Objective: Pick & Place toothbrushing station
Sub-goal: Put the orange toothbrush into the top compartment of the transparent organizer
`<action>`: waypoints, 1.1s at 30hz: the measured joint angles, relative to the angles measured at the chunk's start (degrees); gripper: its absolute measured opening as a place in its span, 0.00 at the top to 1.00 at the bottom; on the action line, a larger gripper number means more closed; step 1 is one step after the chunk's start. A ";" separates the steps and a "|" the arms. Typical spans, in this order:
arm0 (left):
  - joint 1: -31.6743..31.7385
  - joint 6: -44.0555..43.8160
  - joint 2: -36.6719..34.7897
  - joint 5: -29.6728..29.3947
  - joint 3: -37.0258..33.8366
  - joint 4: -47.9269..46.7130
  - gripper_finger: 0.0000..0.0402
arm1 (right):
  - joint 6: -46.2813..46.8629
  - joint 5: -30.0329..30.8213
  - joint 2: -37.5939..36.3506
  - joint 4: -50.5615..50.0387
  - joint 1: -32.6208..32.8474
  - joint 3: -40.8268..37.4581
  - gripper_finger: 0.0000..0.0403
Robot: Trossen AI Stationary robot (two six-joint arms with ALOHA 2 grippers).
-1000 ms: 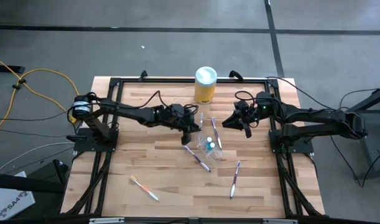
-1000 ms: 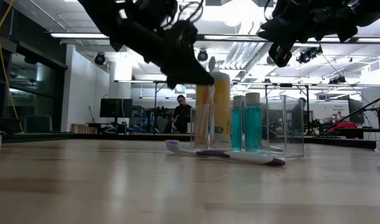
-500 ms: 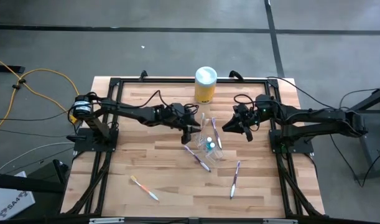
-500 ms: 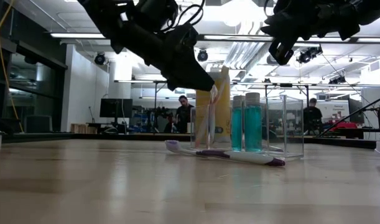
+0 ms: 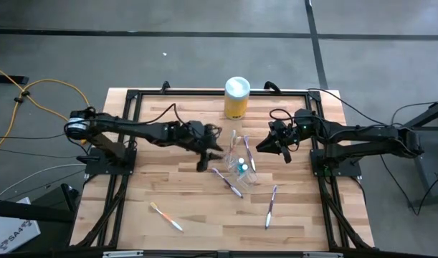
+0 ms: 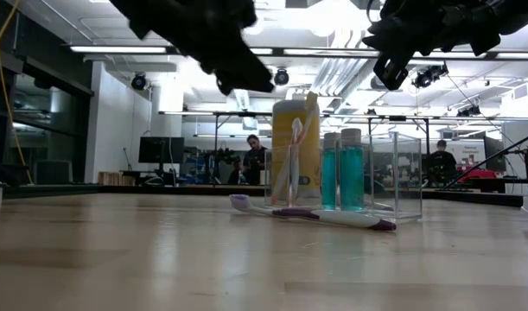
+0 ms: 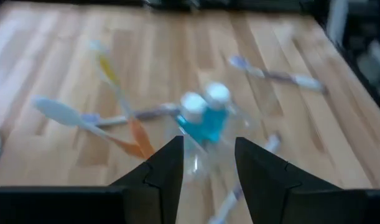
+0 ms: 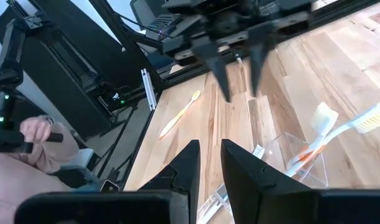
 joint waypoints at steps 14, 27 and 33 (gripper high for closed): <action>-17.21 6.35 -4.37 -1.28 -0.02 -21.36 0.65 | -1.71 0.13 0.00 -0.38 0.00 0.00 0.86; -31.60 -8.99 -4.12 -11.60 -0.02 -30.55 0.66 | -1.31 2.44 0.00 -0.33 0.00 0.00 0.86; -37.41 -14.07 -2.15 -13.05 -0.02 -33.88 0.70 | 0.35 3.24 -0.02 1.21 0.00 0.00 0.86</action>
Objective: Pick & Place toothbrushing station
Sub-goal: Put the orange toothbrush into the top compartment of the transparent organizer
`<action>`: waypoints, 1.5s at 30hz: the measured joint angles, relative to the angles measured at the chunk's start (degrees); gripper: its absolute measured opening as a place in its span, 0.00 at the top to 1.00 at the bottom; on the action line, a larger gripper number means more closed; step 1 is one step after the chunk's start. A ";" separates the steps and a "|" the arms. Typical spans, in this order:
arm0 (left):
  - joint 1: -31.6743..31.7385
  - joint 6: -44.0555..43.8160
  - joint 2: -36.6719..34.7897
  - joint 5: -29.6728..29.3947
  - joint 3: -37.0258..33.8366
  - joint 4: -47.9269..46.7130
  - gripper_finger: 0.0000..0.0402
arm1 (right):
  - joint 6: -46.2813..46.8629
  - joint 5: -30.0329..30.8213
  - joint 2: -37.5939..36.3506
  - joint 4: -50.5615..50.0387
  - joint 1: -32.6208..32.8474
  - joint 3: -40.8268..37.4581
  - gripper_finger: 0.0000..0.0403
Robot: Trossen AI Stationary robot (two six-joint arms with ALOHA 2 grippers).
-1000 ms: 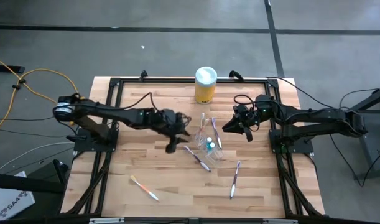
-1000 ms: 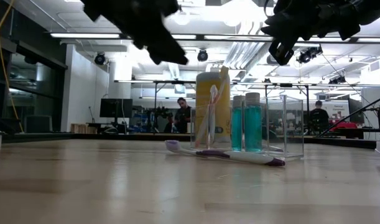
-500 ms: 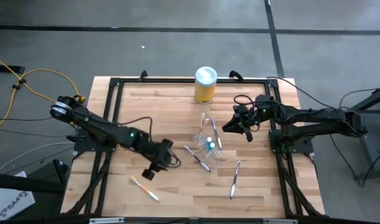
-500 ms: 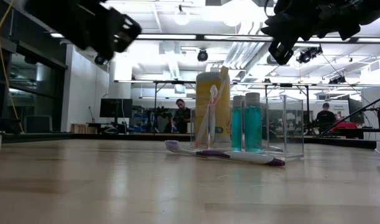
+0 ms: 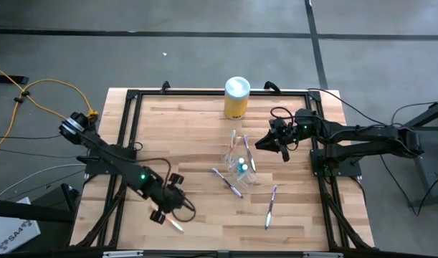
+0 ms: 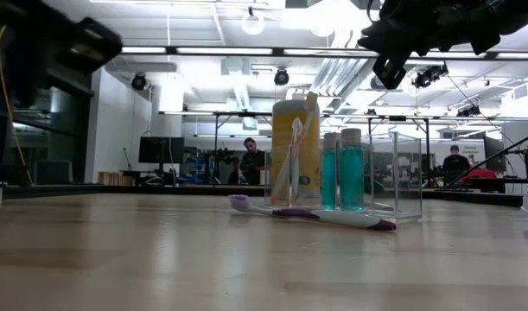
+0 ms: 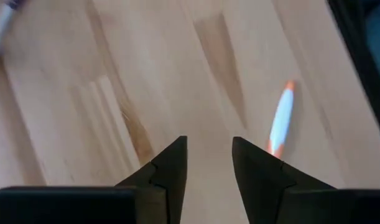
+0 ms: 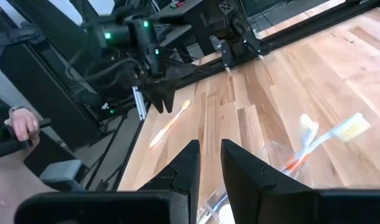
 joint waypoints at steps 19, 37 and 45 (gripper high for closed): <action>-11.56 -16.72 5.93 0.44 -0.02 -1.65 0.72 | 2.69 1.52 0.00 0.68 0.04 0.00 0.86; -15.96 -22.97 11.88 -2.89 -0.52 -4.82 0.72 | 2.91 1.50 0.00 2.04 0.04 0.00 0.86; -16.16 -22.68 13.84 -0.77 -0.48 -7.52 0.72 | 3.08 1.52 0.00 2.32 0.04 0.00 0.86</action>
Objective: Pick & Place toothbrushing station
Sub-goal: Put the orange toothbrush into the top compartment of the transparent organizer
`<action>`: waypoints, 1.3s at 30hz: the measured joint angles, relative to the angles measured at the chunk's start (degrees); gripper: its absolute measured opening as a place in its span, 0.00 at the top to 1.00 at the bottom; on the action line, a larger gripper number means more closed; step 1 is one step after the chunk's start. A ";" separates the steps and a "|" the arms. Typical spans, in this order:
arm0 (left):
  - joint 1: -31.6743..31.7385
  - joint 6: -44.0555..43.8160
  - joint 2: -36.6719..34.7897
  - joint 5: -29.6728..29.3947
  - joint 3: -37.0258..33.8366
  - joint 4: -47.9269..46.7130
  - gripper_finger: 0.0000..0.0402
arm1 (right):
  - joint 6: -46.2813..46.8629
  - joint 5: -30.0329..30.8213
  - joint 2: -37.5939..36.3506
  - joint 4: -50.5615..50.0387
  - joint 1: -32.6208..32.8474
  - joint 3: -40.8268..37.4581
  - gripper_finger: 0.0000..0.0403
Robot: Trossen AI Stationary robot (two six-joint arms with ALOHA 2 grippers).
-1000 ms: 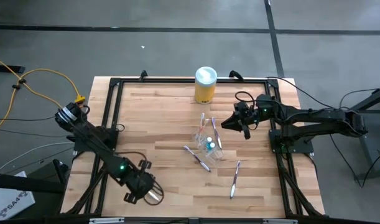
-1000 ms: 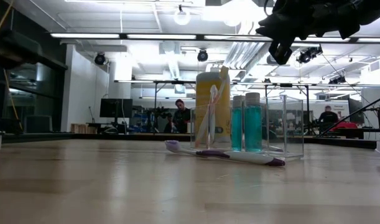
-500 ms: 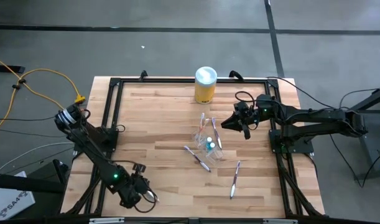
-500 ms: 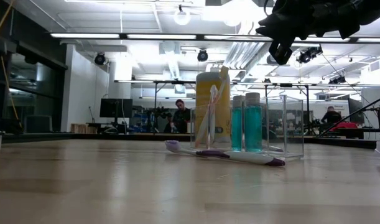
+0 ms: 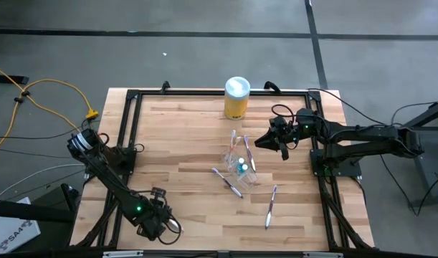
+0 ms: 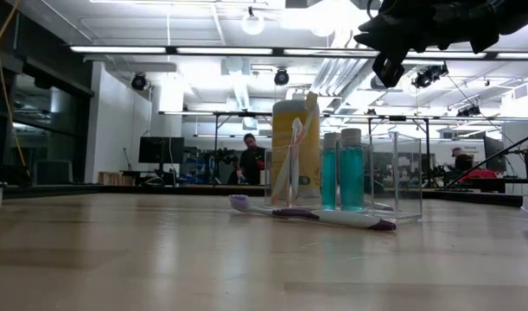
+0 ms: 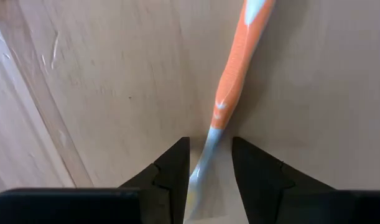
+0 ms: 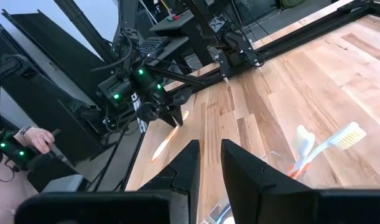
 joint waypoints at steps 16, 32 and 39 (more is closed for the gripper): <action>-0.65 1.27 0.00 0.89 -0.57 -1.82 0.72 | -0.13 -0.01 0.02 0.02 0.00 0.00 0.86; 5.01 11.31 0.02 1.86 -0.77 3.19 0.72 | -0.17 -0.14 0.02 0.02 0.00 0.00 0.86; 7.08 12.94 0.18 0.68 -0.76 10.28 0.72 | -0.29 -0.25 0.02 0.00 0.00 0.00 0.86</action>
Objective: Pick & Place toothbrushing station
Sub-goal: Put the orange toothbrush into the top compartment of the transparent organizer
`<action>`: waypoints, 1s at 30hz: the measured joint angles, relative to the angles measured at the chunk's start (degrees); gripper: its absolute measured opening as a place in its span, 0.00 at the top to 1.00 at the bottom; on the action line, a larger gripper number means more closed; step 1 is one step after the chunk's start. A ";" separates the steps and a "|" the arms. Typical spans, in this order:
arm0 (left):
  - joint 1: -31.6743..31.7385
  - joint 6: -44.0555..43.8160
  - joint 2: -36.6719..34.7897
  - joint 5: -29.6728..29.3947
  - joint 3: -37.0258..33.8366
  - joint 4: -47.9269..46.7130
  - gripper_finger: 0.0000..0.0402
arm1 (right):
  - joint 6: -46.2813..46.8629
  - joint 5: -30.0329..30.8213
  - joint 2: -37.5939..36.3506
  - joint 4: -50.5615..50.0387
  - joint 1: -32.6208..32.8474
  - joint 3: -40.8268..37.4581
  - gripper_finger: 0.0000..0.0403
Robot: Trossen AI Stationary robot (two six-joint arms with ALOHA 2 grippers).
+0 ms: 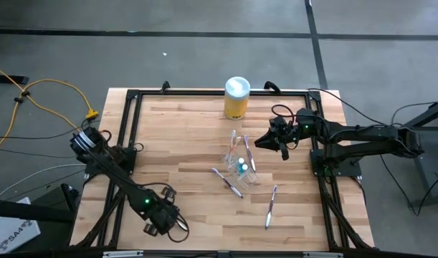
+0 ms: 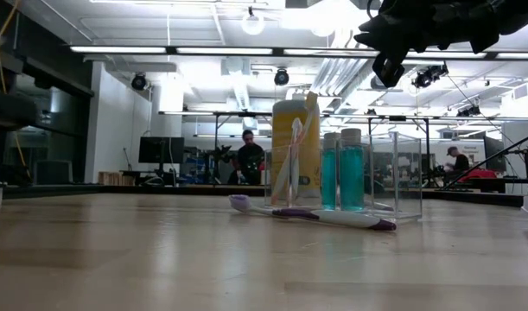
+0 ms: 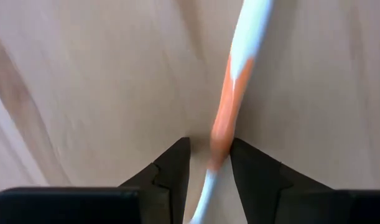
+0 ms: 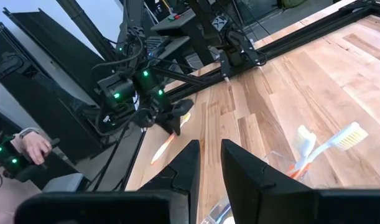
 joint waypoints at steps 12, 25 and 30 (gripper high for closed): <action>0.08 -0.10 1.10 -0.06 0.33 3.21 0.72 | -0.34 -1.97 0.02 -0.04 0.17 -0.04 0.86; 2.71 0.82 3.89 2.20 0.39 2.19 0.74 | -0.37 -0.02 0.02 -0.03 4.47 -0.04 0.86; 3.47 0.80 3.94 2.15 0.30 2.05 0.87 | -0.41 1.68 0.02 -0.09 5.68 -0.04 0.86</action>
